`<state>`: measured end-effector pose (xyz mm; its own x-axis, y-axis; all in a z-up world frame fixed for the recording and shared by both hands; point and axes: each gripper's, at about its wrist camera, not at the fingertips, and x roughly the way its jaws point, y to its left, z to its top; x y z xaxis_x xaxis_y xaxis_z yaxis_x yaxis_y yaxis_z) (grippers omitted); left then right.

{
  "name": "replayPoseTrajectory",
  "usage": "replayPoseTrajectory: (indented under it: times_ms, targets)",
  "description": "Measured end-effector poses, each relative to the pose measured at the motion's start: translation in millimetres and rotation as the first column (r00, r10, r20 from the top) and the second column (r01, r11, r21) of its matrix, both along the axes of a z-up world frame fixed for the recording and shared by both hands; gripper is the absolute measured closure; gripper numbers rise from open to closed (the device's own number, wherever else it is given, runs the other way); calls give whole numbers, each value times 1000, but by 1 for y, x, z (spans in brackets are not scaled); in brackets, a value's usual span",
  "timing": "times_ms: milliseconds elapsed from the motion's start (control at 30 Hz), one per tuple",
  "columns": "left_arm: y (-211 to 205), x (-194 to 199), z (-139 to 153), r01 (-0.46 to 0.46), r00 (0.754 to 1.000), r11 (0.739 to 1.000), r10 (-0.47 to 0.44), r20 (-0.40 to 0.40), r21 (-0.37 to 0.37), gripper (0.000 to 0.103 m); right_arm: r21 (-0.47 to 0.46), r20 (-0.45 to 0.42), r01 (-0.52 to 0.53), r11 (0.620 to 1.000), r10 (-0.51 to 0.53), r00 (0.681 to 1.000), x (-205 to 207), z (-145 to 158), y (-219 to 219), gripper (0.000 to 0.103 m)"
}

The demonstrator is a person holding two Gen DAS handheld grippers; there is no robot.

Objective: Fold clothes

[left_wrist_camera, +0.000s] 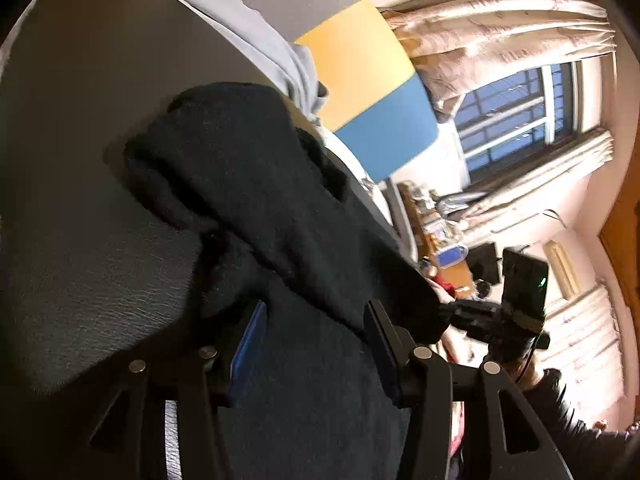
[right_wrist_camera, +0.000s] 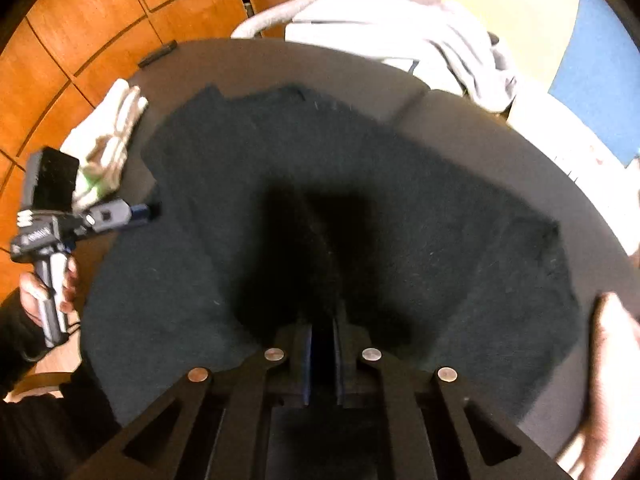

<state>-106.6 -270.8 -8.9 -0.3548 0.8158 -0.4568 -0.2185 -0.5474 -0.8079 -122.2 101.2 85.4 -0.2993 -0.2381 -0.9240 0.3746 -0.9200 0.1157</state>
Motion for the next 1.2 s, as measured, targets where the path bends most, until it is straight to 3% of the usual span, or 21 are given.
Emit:
replayPoseTrajectory:
  times_ms: [200,367,500,600,700,767,833,933,1100,1200]
  targets:
    - [15,-11,3,34,999,999,-34,-23,-17,51,26,-75,-6,1000,7,997,1,74,-6,95]
    - [13,-26,7,2,1000,1000,-2,-30,3,48,20,-102,90,996,-87,991,-5,115,24,95]
    - [11,-26,6,-1,1000,1000,1,-15,8,47,85,-71,224,971,-219,973,-10,94,71,95]
    - [10,-23,3,0,1000,1000,0,2,14,47,126,-45,356,926,-354,934,-5,59,115,93]
    - [9,-22,1,-18,1000,999,16,26,50,46,-32,-27,456,889,-457,889,8,39,148,81]
    - [7,-23,-2,-35,998,992,28,59,121,45,-197,-16,505,841,-517,856,22,34,164,55]
    - [6,-24,-6,-64,995,983,50,86,172,45,-369,-3,508,778,-548,837,43,30,169,49]
    - [8,-28,-15,-123,986,973,97,135,198,44,-527,58,519,673,-581,812,73,13,170,49]
    - [6,-38,-25,-231,960,932,172,220,280,44,-676,174,580,455,-666,725,109,-32,179,48]
    - [7,-43,-31,-292,939,902,208,273,318,44,-761,199,557,332,-698,688,112,-46,179,48]
